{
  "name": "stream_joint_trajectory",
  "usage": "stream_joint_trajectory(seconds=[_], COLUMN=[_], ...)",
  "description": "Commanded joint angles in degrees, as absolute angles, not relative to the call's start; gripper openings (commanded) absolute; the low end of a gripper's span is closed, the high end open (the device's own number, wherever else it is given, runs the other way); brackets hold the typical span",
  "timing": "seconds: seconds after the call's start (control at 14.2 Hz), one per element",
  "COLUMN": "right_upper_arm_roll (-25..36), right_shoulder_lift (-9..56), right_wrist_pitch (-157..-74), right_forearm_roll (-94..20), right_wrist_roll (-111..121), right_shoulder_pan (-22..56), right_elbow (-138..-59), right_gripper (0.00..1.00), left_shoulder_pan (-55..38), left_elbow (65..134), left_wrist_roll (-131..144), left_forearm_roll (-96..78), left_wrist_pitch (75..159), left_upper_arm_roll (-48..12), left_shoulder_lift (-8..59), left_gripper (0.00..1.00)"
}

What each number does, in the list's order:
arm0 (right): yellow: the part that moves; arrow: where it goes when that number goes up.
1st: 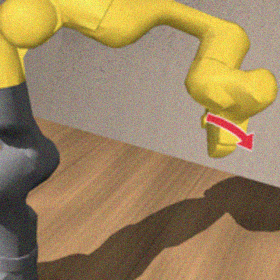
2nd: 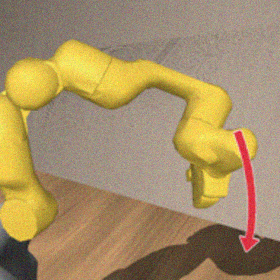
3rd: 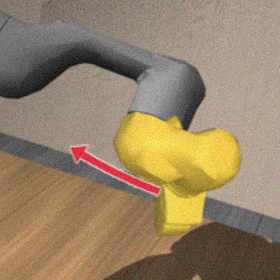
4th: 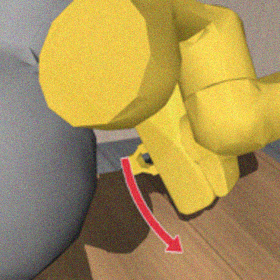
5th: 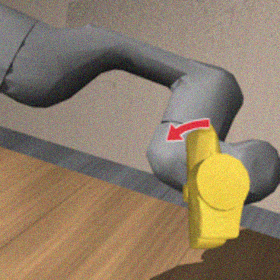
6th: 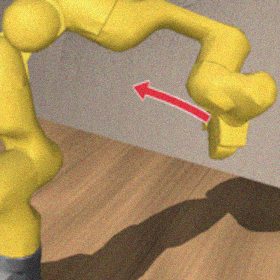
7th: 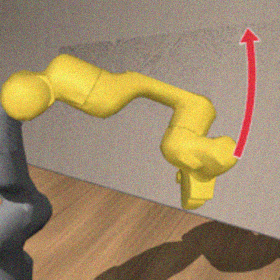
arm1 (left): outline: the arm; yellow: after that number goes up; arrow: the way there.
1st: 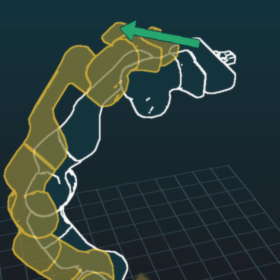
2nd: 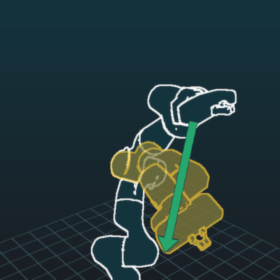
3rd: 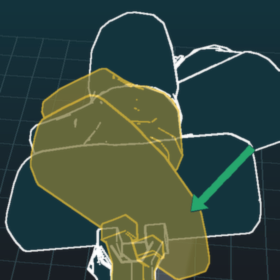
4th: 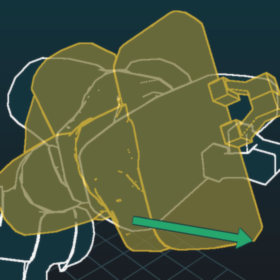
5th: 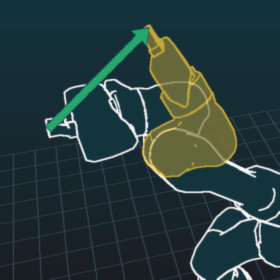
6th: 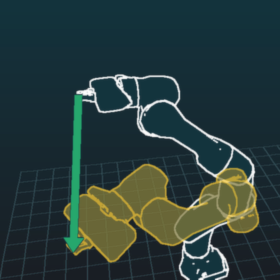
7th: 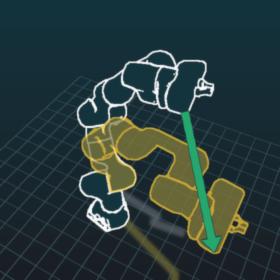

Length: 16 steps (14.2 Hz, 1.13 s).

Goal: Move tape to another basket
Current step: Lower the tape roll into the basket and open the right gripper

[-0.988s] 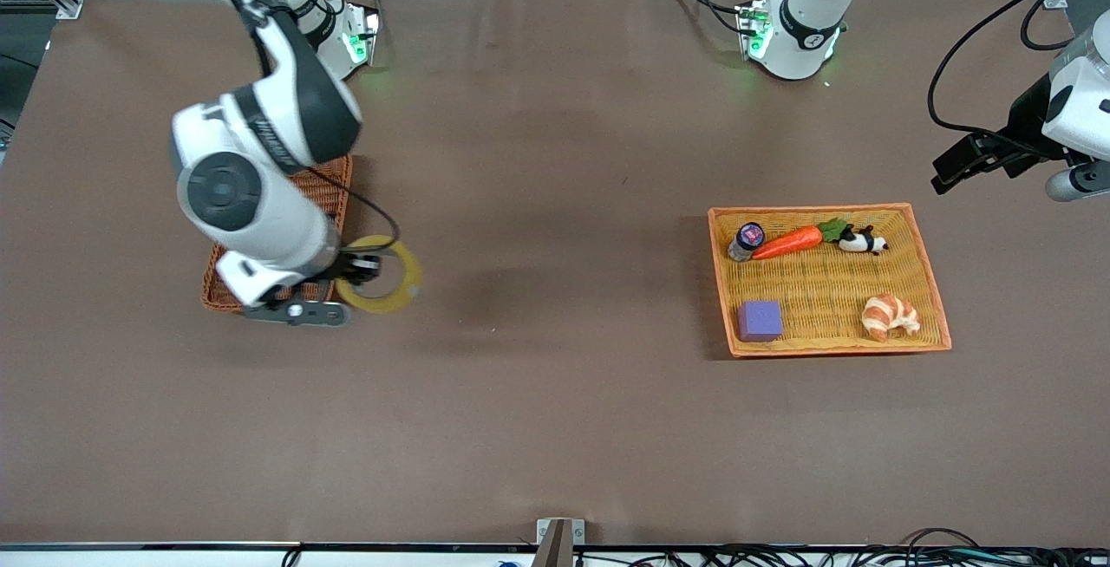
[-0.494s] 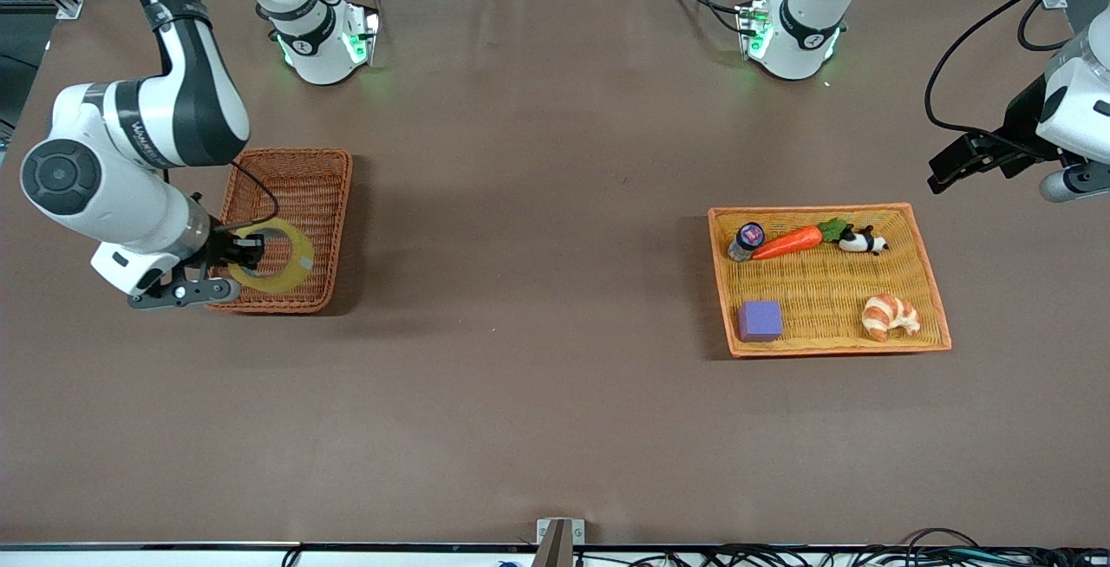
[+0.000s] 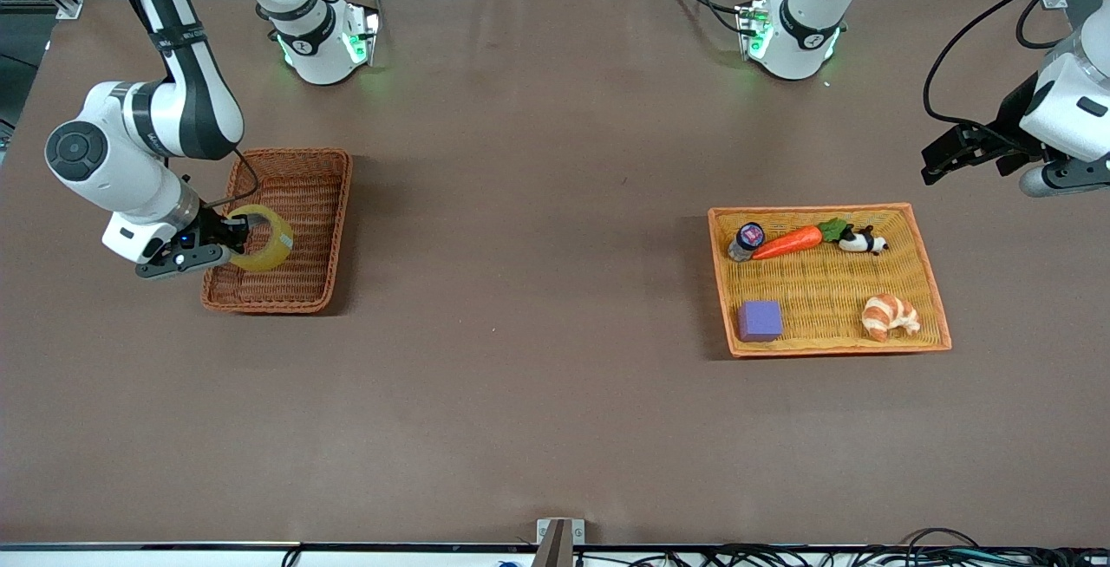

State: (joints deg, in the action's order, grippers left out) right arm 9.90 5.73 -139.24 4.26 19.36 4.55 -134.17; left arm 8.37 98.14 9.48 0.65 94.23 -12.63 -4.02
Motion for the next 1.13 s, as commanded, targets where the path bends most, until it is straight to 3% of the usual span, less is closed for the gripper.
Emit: stream_joint_trajectory(seconds=[0.0, 0.35, 0.56, 0.71, 0.85, 1.06], right_upper_arm_roll=[10.20, 10.20, 10.20, 10.20, 10.11, 9.93], right_shoulder_lift=[3.34, 7.11, 9.05, 9.84, 9.76, 6.61], right_wrist_pitch=[-143.86, -153.97, -155.91, -156.09, -155.83, -149.19], right_forearm_roll=[2.55, 2.55, 2.55, 2.55, 2.64, 2.55], right_wrist_roll=[21.71, 21.80, 21.80, 21.80, 21.45, 20.57], right_shoulder_pan=[4.66, 4.66, 4.66, 4.75, 4.83, 4.92], right_elbow=[-139.73, -143.96, -144.05, -143.97, -143.88, -140.82], right_gripper=[0.02, 0.04, 0.15, 0.48, 1.00, 1.00], left_shoulder_pan=[8.44, 8.17, 8.00, 8.00, 8.00, 8.00], left_elbow=[97.21, 97.12, 96.94, 96.86, 96.86, 96.86], left_wrist_roll=[8.26, 8.35, 8.35, 8.35, 8.35, 8.35], left_forearm_roll=[0.35, 0.26, 0.18, 0.18, -0.09, -0.09], left_wrist_pitch=[93.08, 93.16, 93.16, 93.34, 93.43, 93.69], left_upper_arm_roll=[-12.74, -12.74, -12.74, -12.75, -12.83, -12.83], left_shoulder_lift=[-3.60, -3.52, -3.25, -3.16, -3.16, -2.64], left_gripper=[1.00, 1.00, 1.00, 1.00, 1.00, 1.00])
